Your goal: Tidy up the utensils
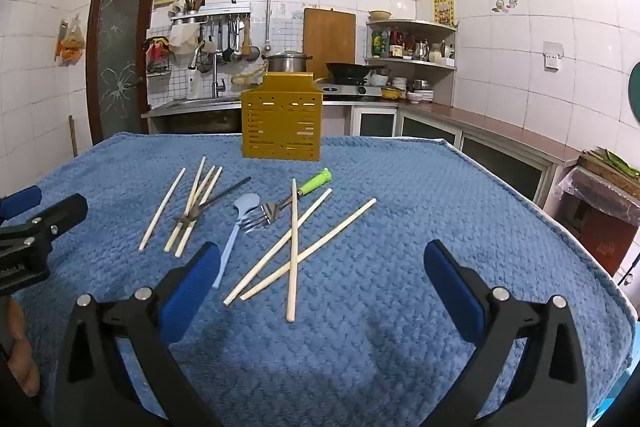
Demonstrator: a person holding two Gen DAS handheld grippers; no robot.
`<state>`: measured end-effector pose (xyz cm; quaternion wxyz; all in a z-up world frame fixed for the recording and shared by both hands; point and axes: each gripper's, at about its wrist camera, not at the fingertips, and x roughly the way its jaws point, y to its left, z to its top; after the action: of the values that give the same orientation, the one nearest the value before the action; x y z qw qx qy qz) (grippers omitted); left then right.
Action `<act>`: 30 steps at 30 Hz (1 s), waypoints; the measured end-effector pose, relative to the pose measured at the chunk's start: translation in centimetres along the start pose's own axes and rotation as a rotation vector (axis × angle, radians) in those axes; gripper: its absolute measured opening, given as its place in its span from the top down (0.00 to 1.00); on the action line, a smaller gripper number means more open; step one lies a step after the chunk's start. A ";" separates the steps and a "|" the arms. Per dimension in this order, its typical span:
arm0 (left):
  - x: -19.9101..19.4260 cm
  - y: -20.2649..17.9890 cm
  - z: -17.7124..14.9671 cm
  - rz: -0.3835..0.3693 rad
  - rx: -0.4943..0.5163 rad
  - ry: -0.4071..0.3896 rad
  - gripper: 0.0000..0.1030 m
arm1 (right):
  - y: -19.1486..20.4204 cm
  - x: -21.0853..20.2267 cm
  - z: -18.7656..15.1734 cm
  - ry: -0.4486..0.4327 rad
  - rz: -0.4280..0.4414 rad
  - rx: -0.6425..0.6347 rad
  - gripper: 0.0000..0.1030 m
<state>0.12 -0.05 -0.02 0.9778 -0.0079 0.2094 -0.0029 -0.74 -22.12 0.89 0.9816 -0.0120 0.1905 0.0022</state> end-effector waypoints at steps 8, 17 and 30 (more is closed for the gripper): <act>-0.5 0.1 -0.1 -0.001 -0.006 -0.028 0.05 | 0.1 0.1 0.0 0.003 -0.005 0.008 0.04; -0.5 0.0 -0.3 0.002 -0.010 -0.020 0.05 | 0.0 0.1 -0.2 0.004 -0.009 0.015 0.04; -0.2 0.1 -0.2 -0.001 -0.012 -0.013 0.05 | -0.1 0.1 -0.2 0.008 -0.009 0.018 0.04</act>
<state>-0.16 0.06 -0.07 0.9790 -0.0138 0.2032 -0.0019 -0.69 -22.18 0.64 0.9809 -0.0043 0.1946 -0.0038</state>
